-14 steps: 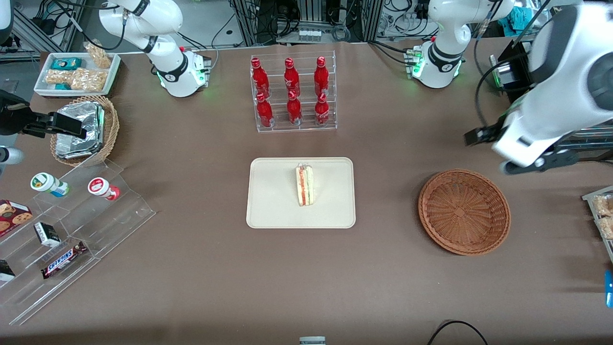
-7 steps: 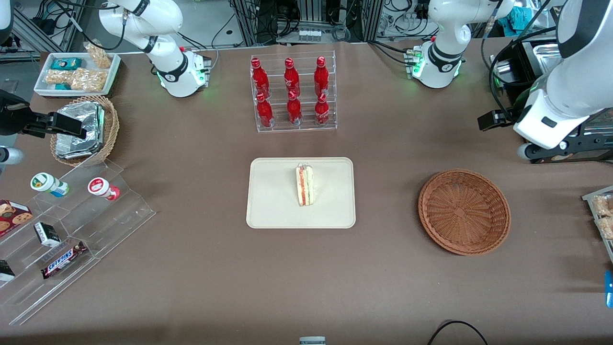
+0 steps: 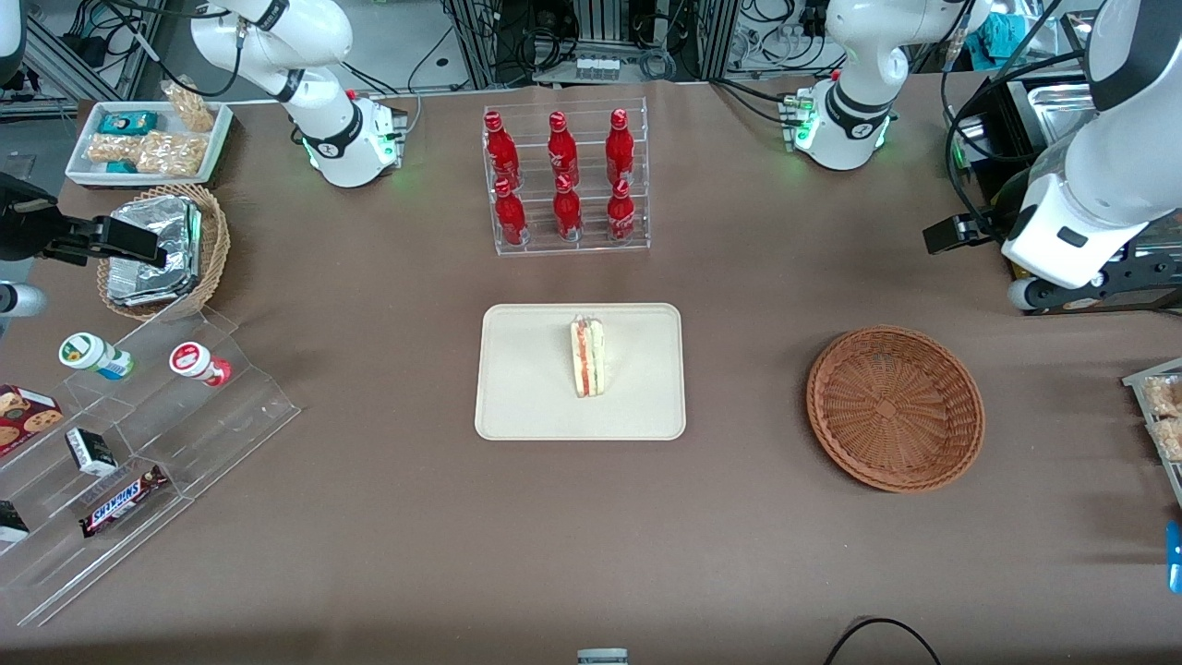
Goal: Place sandwich from basket to tray
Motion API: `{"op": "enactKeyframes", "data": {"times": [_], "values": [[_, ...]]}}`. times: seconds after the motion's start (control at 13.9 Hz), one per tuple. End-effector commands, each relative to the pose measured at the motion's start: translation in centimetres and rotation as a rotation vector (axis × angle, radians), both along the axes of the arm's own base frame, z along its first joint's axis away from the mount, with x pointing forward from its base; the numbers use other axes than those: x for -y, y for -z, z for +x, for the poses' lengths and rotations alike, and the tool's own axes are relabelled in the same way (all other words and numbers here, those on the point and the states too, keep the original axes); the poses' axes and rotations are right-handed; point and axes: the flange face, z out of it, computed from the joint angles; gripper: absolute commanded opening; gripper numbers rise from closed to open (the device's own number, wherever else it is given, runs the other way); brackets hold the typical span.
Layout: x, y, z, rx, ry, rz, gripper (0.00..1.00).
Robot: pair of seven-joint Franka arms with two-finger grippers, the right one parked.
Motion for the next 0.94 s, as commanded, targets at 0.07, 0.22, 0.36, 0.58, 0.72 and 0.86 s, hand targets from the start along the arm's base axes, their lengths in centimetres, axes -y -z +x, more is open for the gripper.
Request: {"op": "enactKeyframes", "data": {"times": [0.07, 0.22, 0.36, 0.58, 0.72, 0.86], "values": [[-0.8, -1.2, -2.0, 0.039, 0.046, -0.006, 1.00], [-0.8, -2.0, -3.0, 0.059, 0.049, 0.007, 1.00], [-0.8, -3.2, -3.4, 0.100, 0.050, 0.017, 1.00], [-0.8, -4.0, -3.0, 0.120, 0.049, 0.002, 1.00], [-1.0, -3.3, -2.0, 0.108, 0.045, -0.004, 1.00], [-1.0, -2.7, -1.5, 0.104, 0.042, 0.002, 1.00]]}}
